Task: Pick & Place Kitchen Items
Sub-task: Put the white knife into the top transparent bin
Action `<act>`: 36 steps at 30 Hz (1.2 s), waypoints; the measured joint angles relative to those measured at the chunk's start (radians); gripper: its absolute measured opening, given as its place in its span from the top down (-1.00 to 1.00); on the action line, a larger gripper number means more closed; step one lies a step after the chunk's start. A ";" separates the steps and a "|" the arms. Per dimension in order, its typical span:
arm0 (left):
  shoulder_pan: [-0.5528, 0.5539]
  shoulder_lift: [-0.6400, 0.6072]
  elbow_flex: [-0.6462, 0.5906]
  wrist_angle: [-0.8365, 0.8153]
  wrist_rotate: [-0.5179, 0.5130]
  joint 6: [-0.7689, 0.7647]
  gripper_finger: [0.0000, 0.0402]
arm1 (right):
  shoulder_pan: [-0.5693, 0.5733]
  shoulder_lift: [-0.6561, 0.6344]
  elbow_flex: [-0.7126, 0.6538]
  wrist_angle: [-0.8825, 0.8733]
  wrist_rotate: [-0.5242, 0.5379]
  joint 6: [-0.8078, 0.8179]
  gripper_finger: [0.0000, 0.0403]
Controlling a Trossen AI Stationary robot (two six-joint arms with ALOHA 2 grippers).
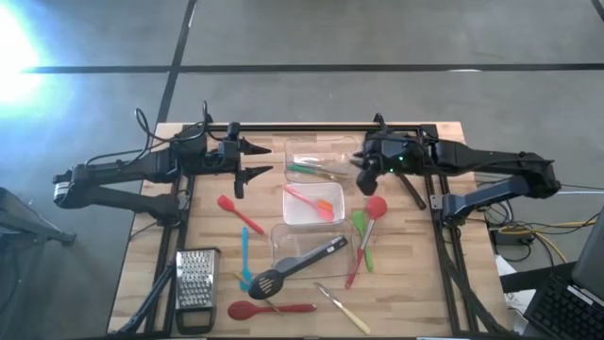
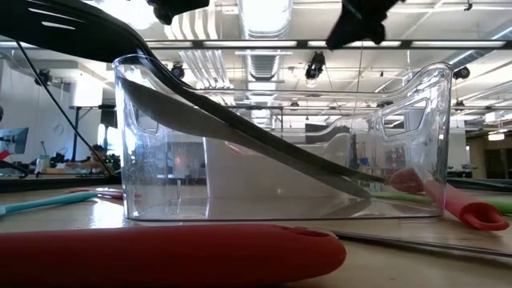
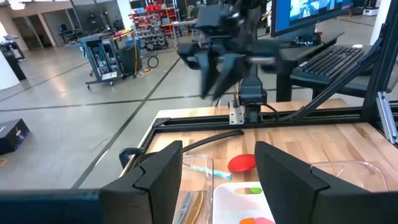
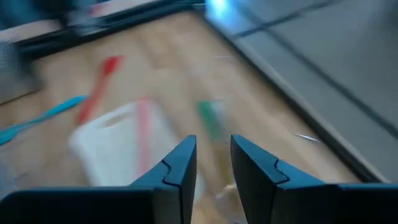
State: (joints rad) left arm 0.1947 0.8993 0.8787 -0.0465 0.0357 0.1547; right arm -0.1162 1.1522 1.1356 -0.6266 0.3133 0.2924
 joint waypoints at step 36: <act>0.000 0.000 -0.001 0.000 0.000 -0.001 -0.02 | -0.350 0.111 -0.297 -0.066 -0.030 0.695 0.51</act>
State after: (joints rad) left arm 0.1948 0.8993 0.8780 -0.0463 0.0360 0.1535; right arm -0.4666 1.2627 0.8387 -0.6926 0.2833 0.9878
